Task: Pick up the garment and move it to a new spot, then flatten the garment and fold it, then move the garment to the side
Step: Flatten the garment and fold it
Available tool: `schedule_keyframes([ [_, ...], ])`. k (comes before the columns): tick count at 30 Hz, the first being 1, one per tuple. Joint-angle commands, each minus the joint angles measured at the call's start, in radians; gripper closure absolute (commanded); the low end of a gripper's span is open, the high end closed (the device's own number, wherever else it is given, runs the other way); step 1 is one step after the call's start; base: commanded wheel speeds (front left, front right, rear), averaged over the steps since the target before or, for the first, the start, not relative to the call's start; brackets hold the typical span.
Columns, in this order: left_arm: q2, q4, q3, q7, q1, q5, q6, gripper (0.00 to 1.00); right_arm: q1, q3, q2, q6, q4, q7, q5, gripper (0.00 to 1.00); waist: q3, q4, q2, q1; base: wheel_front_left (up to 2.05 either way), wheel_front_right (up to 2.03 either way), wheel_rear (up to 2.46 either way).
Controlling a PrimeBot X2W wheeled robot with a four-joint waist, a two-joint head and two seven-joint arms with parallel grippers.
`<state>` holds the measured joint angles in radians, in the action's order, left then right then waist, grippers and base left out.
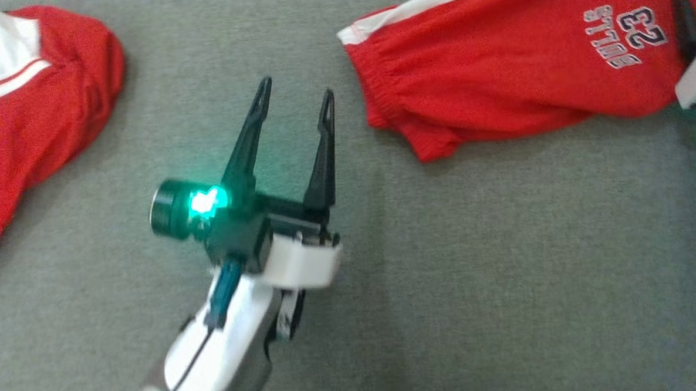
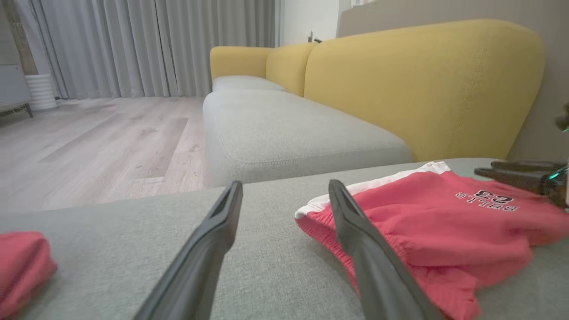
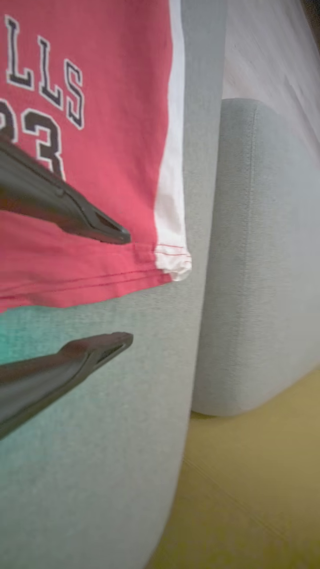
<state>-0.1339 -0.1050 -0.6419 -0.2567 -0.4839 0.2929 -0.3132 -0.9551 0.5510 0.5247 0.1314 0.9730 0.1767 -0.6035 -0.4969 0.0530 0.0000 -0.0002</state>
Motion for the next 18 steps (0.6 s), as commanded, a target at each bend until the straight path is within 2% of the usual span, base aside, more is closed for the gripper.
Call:
schedule_keyframes([
  [1,-0.002,0.051,0.040,-0.005,0.014,-0.014,-0.009,0.00,0.022,0.012,0.025,-0.001,-0.016,-0.015,-0.032,0.00,0.008,0.023,0.0000,0.0002,0.00,0.00,0.00],
  [4,0.013,0.105,0.057,-0.005,0.085,-0.044,-0.010,0.00,0.055,0.034,0.049,-0.001,-0.003,-0.090,-0.118,0.00,0.012,0.054,0.0000,0.0002,0.00,0.00,0.00],
  [5,0.020,0.117,0.063,-0.005,0.103,-0.049,-0.008,0.00,0.066,0.036,0.050,-0.001,-0.004,-0.122,-0.157,0.05,0.013,0.062,0.0000,0.0002,0.00,0.00,0.00],
  [7,0.031,0.129,0.073,-0.005,0.130,-0.059,0.002,0.00,0.086,0.040,0.053,-0.001,-0.016,-0.173,-0.230,1.00,0.019,0.074,0.0000,0.0002,0.00,0.00,0.00],
  [12,0.049,0.136,0.103,-0.005,0.161,-0.084,0.023,0.00,0.100,0.071,0.107,-0.001,-0.026,-0.161,-0.274,1.00,0.048,0.066,0.0000,0.0002,0.00,0.00,0.00],
  [18,0.054,0.134,0.154,-0.005,0.191,-0.105,0.047,0.00,0.095,0.119,0.199,-0.001,0.048,-0.126,-0.214,1.00,0.098,0.015,0.0000,0.0002,0.00,0.00,0.00],
])
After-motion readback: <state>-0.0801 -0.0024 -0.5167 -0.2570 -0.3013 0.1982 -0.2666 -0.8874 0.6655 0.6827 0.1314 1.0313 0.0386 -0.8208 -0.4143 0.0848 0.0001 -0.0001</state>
